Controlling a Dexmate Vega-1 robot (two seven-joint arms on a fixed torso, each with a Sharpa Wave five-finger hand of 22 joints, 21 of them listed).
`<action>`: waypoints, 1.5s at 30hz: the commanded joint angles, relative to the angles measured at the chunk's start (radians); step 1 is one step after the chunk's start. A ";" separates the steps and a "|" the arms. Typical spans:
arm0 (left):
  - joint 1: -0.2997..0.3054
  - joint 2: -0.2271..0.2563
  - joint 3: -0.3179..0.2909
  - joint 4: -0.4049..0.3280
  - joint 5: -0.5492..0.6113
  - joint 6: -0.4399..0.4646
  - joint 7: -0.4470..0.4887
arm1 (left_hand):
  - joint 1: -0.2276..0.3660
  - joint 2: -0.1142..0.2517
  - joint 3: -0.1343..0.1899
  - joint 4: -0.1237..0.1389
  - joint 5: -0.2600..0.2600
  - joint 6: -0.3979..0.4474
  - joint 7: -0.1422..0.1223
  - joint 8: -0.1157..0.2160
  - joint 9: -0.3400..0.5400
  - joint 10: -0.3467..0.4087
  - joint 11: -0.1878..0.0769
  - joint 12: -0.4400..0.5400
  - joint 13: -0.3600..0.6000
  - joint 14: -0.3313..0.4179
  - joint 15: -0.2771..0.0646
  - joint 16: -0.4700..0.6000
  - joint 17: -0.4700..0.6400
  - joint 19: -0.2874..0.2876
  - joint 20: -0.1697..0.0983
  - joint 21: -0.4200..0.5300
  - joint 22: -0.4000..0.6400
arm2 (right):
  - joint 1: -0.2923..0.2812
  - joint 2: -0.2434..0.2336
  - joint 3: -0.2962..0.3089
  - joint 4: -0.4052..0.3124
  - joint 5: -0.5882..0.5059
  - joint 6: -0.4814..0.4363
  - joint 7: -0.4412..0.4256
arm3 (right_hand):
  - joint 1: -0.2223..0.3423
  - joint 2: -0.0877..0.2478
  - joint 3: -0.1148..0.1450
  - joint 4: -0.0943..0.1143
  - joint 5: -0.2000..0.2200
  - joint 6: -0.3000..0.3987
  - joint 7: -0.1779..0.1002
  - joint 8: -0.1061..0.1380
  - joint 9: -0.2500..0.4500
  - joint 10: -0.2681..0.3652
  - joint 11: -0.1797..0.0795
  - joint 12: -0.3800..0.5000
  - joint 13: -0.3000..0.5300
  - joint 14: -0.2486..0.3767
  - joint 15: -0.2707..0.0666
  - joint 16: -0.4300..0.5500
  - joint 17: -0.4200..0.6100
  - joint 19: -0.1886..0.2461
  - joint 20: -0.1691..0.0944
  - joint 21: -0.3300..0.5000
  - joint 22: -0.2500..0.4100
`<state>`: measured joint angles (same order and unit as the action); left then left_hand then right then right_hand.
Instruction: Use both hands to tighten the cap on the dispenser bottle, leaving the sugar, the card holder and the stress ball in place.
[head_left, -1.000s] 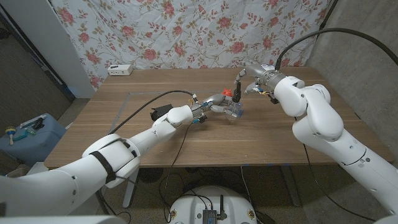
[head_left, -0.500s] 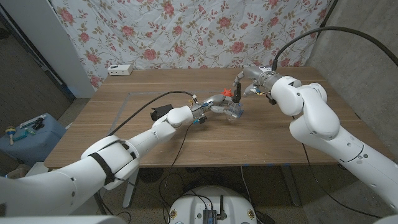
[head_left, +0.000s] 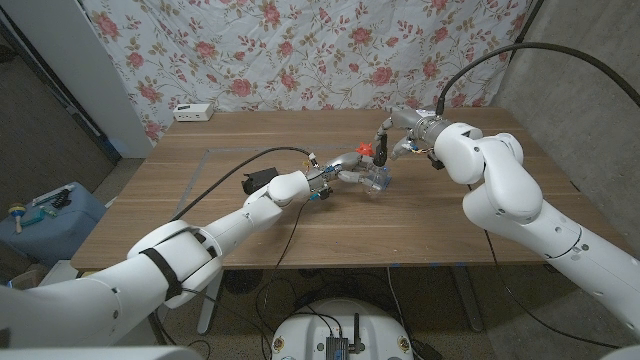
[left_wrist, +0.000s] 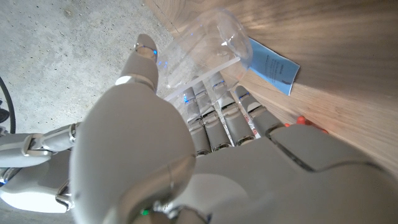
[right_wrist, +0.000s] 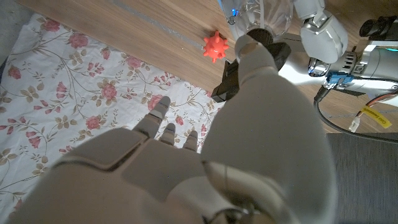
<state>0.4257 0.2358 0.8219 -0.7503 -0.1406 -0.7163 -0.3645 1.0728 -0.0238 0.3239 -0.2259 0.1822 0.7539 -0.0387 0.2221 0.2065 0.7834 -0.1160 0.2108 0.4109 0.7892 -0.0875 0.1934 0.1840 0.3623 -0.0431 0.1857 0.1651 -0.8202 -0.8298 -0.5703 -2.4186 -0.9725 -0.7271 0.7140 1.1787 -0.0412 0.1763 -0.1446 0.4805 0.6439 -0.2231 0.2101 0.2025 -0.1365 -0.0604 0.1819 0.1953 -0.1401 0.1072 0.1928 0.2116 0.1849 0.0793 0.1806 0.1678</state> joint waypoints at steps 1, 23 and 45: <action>0.011 0.009 -0.003 -0.020 0.004 0.001 0.005 | -0.050 0.111 0.076 0.070 0.005 0.086 -0.020 0.006 0.005 0.008 0.001 0.004 0.001 0.010 -0.075 0.009 0.002 0.002 -0.067 0.001 0.001 | 0.039 0.002 -0.035 -0.008 -0.006 -0.056 0.059 | -0.022 0.003 -0.004 0.014 0.001 -0.015 0.001 -0.009 0.000 -0.006 0.010 0.005 0.002 -0.008 0.008 0.005 0.005 0.004 0.010 0.007 0.001; 0.022 0.020 -0.002 -0.054 0.014 0.010 0.015 | -0.050 0.111 0.076 0.069 0.005 0.087 -0.021 0.006 0.005 0.008 -0.001 0.004 0.002 0.010 -0.075 0.009 0.002 0.002 -0.067 0.000 0.001 | 0.059 -0.007 -0.065 -0.030 0.030 -0.131 0.030 | -0.138 0.003 -0.053 0.072 -0.008 -0.027 0.003 -0.007 0.000 0.029 0.048 0.025 0.002 0.017 0.012 0.020 0.004 0.055 -0.024 0.018 0.000; 0.030 0.030 -0.004 -0.073 0.016 0.016 0.016 | -0.049 0.112 0.076 0.070 0.005 0.085 -0.023 0.005 0.005 0.008 -0.002 0.004 0.002 0.009 -0.076 0.010 0.003 0.002 -0.067 0.001 0.001 | 0.112 -0.002 -0.146 -0.030 -0.031 -0.200 0.084 | -0.270 -0.008 -0.110 0.131 -0.014 0.091 0.005 0.029 0.002 0.104 0.050 0.042 0.001 0.058 -0.001 0.030 0.001 0.091 -0.037 0.016 0.000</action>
<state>0.4517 0.2620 0.8188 -0.8165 -0.1252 -0.7039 -0.3497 1.0728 -0.0238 0.3239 -0.2259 0.1822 0.7539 -0.0387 0.2221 0.2065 0.7848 -0.1174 0.2111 0.4107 0.7915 -0.0894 0.1967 0.1841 0.3623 -0.0431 0.1857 0.1651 -0.7363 -0.8364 -0.6675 -2.4501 -0.9537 -0.8929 0.7695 0.9186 -0.0481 0.0680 -0.0208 0.4712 0.7168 -0.2199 0.2289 0.2030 -0.0464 -0.0110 0.2159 0.1956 -0.0887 0.1044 0.2151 0.2114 0.2617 0.0447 0.1934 0.1678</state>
